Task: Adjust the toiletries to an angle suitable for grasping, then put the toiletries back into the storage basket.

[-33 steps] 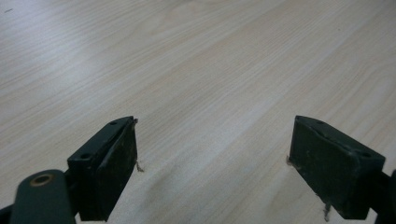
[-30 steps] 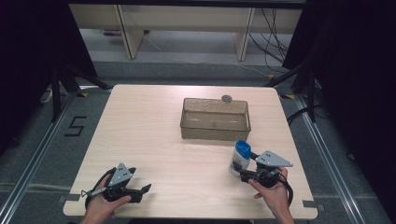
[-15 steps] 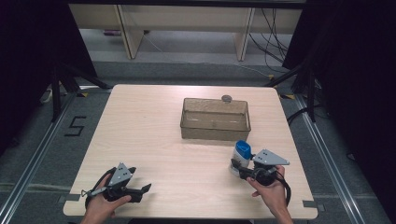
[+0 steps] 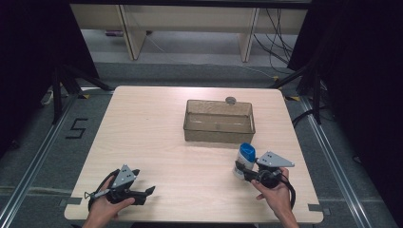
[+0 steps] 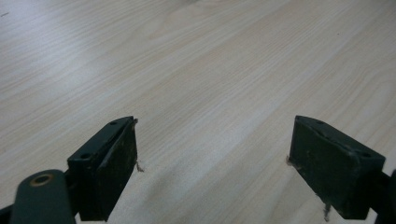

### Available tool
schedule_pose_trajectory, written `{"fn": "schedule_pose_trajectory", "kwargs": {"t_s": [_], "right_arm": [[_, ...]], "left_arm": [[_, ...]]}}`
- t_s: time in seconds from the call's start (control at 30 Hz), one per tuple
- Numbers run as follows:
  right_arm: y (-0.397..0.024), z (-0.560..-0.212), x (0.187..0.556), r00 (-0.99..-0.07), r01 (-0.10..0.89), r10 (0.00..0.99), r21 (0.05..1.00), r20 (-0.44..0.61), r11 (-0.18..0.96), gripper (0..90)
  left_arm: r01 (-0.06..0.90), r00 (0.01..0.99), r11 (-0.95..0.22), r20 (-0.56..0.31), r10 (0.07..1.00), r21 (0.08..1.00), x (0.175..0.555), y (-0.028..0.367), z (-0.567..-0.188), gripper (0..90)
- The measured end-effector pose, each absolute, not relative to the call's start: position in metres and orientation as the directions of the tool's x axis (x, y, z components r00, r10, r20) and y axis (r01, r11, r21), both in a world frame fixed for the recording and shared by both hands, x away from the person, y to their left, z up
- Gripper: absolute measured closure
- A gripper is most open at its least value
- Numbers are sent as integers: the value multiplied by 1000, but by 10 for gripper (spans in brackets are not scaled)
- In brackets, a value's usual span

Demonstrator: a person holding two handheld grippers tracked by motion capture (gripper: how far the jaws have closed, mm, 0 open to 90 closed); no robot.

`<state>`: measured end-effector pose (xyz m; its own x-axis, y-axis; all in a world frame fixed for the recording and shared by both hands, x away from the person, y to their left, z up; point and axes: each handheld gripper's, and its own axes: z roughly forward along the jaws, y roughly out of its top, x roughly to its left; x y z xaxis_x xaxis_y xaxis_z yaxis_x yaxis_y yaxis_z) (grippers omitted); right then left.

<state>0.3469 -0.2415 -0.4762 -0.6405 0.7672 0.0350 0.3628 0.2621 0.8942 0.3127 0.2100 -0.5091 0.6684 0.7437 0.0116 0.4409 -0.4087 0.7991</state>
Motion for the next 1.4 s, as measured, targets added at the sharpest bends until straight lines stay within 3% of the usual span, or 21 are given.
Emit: {"fn": "schedule_pose_trajectory", "kwargs": {"t_s": [0.2, 0.3, 0.4, 0.63, 1.3, 1.33, 1.4], "right_arm": [[-238, -475, 343, -621, 389, 782, 885, 45, 258, 556], [-238, -475, 345, -638, 347, 770, 892, -2, 289, 558], [-236, -474, 342, -627, 386, 778, 881, 34, 273, 559], [-237, -470, 346, -638, 352, 770, 894, 13, 276, 560], [-239, -449, 356, -595, 362, 803, 903, 32, 232, 561], [-241, -449, 360, -606, 323, 795, 912, -6, 254, 561], [-241, -445, 359, -599, 354, 800, 907, 33, 228, 561]], "left_arm": [[450, 676, -382, -29, 736, 807, 312, 208, -509, 150], [442, 682, -410, -2, 731, 797, 313, 209, -508, 150], [445, 681, -389, -22, 732, 807, 313, 207, -508, 150], [440, 683, -418, 6, 731, 795, 313, 209, -508, 150], [437, 680, -383, -20, 733, 814, 311, 208, -507, 150], [426, 694, -414, 3, 720, 804, 312, 210, -506, 150], [427, 693, -415, 4, 721, 804, 311, 209, -506, 150]]}}
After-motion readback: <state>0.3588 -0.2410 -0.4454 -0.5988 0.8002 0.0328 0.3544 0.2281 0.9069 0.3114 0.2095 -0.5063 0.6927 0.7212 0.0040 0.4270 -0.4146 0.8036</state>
